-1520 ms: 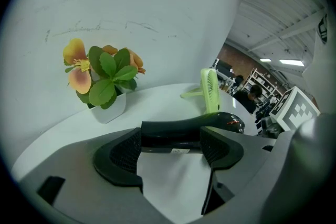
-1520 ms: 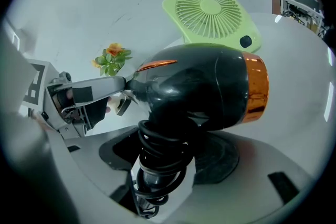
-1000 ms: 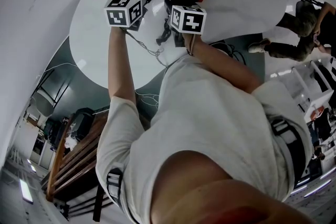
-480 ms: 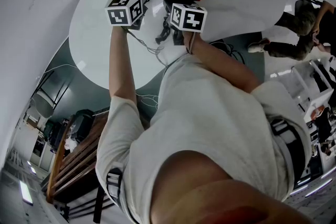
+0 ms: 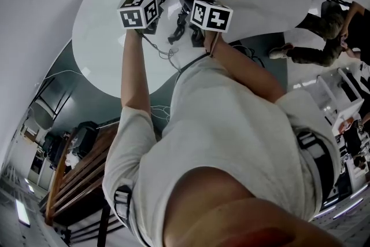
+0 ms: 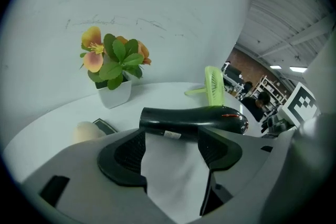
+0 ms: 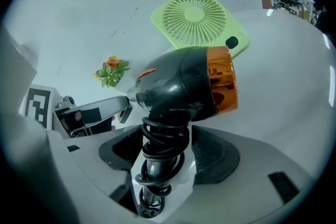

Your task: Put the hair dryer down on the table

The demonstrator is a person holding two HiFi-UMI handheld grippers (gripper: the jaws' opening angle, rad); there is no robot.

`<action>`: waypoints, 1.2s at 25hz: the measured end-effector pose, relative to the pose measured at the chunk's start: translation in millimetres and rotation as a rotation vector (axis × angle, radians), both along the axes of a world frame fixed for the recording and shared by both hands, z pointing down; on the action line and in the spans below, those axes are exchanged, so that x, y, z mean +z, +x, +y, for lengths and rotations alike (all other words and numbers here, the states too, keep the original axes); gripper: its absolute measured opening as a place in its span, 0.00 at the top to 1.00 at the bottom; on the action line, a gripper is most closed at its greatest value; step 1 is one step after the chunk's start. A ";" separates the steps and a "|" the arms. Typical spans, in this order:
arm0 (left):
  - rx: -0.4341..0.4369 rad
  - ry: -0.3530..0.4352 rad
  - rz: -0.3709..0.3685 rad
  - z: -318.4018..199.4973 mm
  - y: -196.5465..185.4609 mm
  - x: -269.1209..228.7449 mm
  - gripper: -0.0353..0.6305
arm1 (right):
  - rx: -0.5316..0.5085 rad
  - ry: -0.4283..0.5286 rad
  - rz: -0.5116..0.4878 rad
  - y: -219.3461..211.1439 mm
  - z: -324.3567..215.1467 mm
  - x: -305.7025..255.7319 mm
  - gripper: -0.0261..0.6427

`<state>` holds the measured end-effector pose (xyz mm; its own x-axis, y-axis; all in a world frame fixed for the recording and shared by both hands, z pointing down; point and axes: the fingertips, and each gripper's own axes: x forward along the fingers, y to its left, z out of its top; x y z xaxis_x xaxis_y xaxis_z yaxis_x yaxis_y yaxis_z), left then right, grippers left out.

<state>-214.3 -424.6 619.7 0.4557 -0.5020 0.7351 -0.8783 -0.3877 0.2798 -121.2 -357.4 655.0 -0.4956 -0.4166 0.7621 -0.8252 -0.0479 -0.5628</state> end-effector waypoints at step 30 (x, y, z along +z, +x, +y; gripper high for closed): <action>-0.194 0.015 0.026 121.2 -0.9 -14.6 0.65 | -0.088 0.244 0.125 43.9 48.6 -44.7 0.92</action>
